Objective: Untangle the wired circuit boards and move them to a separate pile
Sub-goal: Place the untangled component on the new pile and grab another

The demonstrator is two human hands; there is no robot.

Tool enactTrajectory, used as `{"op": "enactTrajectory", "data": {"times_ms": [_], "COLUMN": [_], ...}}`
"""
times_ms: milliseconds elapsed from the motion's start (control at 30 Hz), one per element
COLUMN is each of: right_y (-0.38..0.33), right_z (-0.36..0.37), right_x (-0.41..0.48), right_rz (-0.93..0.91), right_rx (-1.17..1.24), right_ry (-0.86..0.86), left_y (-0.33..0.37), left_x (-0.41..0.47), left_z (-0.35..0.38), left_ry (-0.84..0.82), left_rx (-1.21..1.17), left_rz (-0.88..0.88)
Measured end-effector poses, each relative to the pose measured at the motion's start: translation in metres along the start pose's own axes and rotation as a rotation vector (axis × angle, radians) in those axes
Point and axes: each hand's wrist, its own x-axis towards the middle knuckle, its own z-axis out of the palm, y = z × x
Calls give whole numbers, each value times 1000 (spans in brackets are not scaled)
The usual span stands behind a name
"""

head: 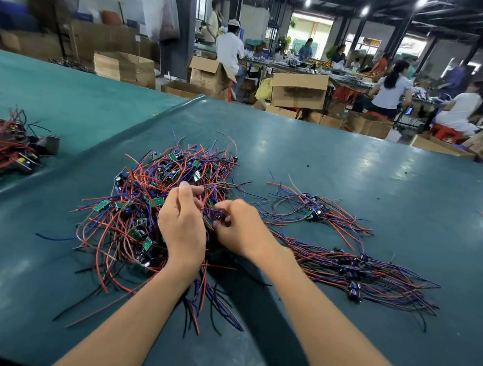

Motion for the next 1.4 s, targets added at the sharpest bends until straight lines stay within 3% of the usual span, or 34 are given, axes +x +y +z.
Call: {"op": "enactTrajectory", "data": {"times_ms": [133, 400, 500, 633, 800, 967, 1033, 1200, 1267, 1400], "right_y": [3, 11, 13, 0, -9, -6, -4, -4, -3, -1], "right_z": [5, -13, -14, -8, 8, 10, 10, 16, 13, -15], "right_x": [-4, 3, 0, -6, -17, -12, -12, -22, -21, -12], "right_rz": [-27, 16, -120, -150, -262, -60, -68, -187, -164, 4], "right_rx": [-36, -20, -146, 10, -171, -107, -104, -263, -288, -246], "right_ry": [53, -207, -80, 17, 180, 25, 8, 345, 296, -38], "left_y": [2, 8, 9, 10, 9, 6, 6, 5, 5, 4], "left_x": [5, 3, 3, 4, 3, 4, 3, 4, 2, 3], "left_z": [-1, -1, -1, -1, 0, -1, -1, 1, 1, 0], "left_ry": [90, 127, 137, 147, 144, 117, 99, 78, 69, 56], "left_rx": [-199, -328, -350, -349, -329, -305, -311, -284, -294, -258], "left_rz": [-132, -191, -205, -202, -193, -181, -175, -160, -156, -127]}}
